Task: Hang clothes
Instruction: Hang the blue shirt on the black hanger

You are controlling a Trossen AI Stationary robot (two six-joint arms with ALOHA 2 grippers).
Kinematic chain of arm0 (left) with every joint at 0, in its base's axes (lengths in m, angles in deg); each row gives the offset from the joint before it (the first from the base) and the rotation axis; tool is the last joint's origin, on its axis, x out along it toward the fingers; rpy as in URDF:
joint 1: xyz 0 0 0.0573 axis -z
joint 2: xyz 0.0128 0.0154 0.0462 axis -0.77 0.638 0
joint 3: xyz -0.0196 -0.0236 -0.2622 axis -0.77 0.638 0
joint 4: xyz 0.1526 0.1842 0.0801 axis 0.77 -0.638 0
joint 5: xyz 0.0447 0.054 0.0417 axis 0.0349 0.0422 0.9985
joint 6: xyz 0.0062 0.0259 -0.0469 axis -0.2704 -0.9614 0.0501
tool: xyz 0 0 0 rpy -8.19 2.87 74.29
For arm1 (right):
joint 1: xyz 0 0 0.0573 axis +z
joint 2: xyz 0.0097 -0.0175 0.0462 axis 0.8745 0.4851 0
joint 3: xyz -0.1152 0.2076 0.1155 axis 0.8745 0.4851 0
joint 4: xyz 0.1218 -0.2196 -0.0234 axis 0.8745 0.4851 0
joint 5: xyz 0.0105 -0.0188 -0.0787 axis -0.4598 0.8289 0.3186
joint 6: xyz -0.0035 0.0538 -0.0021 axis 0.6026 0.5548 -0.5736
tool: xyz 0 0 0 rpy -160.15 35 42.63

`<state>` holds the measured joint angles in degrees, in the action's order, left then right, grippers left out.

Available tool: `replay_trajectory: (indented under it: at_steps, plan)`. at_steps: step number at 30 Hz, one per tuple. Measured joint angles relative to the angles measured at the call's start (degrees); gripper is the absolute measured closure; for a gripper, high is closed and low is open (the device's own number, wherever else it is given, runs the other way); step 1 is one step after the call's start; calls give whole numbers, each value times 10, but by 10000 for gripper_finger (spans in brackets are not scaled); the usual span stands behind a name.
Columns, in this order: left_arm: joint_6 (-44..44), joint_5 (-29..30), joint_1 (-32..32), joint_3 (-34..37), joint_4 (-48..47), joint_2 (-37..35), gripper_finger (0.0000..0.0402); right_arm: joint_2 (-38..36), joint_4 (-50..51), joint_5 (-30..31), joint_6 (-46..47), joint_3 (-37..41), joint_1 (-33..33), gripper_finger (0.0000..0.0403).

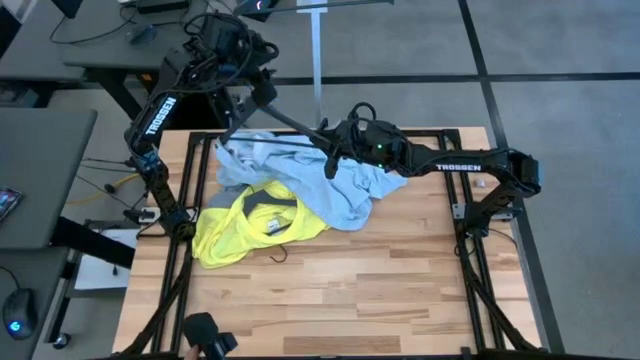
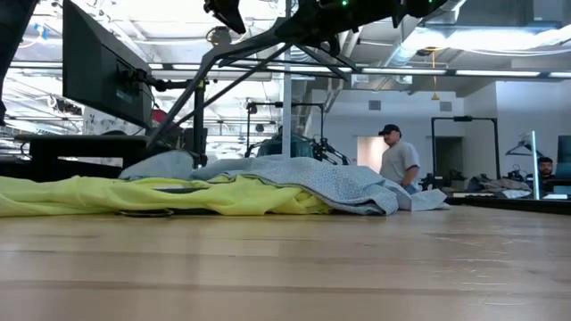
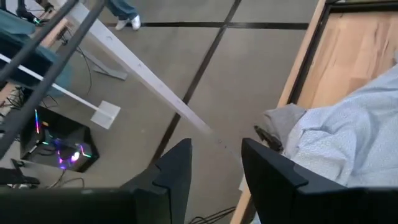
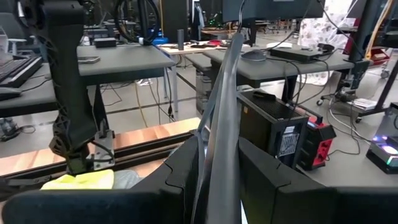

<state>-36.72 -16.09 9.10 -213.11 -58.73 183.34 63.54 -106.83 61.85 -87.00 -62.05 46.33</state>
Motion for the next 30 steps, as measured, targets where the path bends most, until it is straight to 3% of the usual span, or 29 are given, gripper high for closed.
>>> replay_trajectory:
  at_steps: [11,16,19,22,27,30]
  plan:
    - [124,11,-17,0,-99,0,278,-1,21,-5,-17,0,-2,324]
    - [192,-11,-40,49,-123,-18,279,-47,142,-31,16,-1,-12,324]
    - [209,-55,-28,102,-77,-54,279,-105,206,-59,61,11,-12,324]
    - [230,-78,-4,177,-18,-91,279,-165,183,-75,118,88,-3,326]
    - [263,-54,69,305,85,-129,279,-238,-3,-83,241,286,2,357]
    - [279,-48,104,346,102,-129,279,-251,-75,-86,294,367,11,351]
